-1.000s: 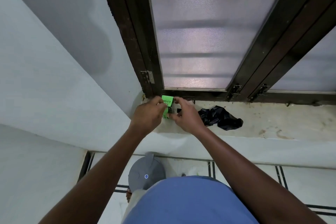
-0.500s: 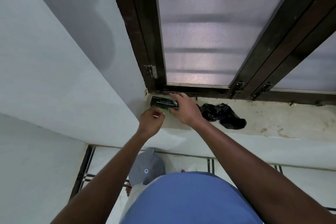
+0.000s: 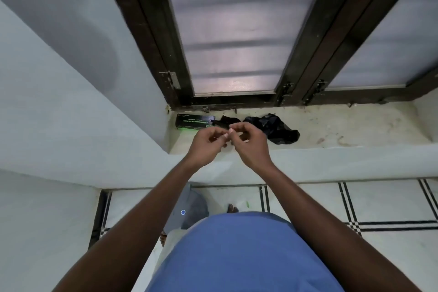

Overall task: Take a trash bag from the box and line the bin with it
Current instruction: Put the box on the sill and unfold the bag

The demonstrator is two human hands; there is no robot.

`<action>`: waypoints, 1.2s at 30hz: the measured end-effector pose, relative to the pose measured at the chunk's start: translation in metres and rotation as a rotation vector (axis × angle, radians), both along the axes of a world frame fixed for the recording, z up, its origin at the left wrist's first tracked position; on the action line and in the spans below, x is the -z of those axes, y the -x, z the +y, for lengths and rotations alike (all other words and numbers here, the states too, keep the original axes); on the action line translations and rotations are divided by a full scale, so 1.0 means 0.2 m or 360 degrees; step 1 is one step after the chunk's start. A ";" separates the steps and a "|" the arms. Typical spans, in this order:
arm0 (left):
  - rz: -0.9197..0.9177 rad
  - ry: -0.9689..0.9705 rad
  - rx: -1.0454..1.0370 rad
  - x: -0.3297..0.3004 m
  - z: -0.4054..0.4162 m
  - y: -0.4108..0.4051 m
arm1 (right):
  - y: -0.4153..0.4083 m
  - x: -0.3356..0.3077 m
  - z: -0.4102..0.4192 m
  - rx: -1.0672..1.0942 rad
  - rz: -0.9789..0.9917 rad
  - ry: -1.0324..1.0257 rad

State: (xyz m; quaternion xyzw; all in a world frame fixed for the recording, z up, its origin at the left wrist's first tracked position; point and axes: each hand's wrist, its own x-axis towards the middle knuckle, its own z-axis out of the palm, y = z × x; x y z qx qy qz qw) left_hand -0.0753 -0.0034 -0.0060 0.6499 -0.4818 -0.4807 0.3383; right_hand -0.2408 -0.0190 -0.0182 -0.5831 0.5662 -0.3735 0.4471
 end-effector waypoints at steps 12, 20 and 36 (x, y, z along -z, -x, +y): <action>-0.0554 0.0214 0.0405 0.08 -0.12 0.24 | 0.51 0.14 -0.03 0.0281 0.1438 -0.0146; -0.0261 -0.0091 0.0563 -0.05 0.03 0.19 | 0.50 0.07 -0.07 0.0140 0.0923 -0.0365; -0.0259 -0.0232 0.0568 -0.13 0.40 -0.23 | 0.23 0.07 0.04 -0.0196 0.1324 -0.0733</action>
